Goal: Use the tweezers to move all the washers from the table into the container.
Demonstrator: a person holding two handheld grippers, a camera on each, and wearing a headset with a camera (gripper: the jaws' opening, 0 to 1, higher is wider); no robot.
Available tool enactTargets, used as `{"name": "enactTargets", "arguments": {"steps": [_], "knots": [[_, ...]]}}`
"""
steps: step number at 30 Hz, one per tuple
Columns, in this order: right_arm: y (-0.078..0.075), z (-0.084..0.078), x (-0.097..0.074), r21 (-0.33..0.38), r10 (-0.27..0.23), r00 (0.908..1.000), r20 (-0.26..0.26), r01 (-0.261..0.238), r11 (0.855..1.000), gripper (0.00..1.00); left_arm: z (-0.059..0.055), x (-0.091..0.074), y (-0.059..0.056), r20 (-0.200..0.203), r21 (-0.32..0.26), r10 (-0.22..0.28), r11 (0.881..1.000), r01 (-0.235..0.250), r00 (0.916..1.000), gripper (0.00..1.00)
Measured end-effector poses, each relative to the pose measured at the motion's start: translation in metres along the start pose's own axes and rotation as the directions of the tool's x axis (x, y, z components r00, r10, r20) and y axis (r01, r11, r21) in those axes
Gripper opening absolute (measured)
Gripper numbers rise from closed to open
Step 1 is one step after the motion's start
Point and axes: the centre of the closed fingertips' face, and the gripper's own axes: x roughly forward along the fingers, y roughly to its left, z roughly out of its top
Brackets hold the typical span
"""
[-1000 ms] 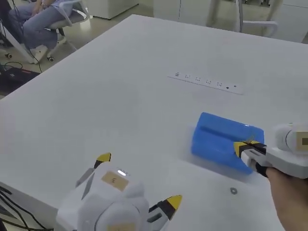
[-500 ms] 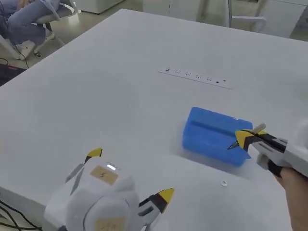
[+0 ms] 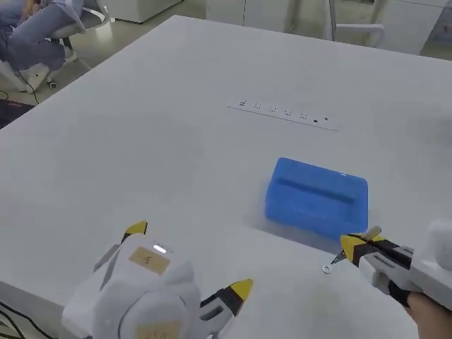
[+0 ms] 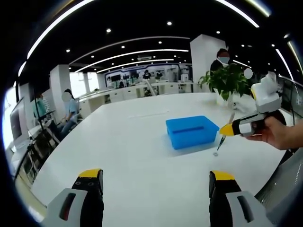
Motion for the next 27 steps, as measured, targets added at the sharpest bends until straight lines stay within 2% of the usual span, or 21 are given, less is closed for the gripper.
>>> {"name": "enactTargets", "arguments": {"steps": [15, 17, 27], "knots": [[-0.0017, -0.0088, 0.0089, 0.005, 0.0, 0.9998, -0.021, 0.0, 1.0, 0.03, -0.0012, 0.0016, 0.0007, -0.012, 0.007, 0.006, 1.0, -0.006, 0.9999, 0.95], [-0.0018, -0.0074, 0.0078, 0.006, -0.002, 0.9999, -0.01, 0.002, 1.0, 0.03, -0.0013, 0.0016, 0.0007, -0.013, 0.007, 0.005, 1.0, -0.005, 0.9999, 0.95], [0.004, -0.0088, 0.0052, -0.072, 0.009, 0.9994, -0.035, -0.012, 0.997, 0.02, -0.001, 0.0006, 0.0012, -0.011, 0.008, 0.009, 1.0, -0.009, 0.9999, 0.94]]}}
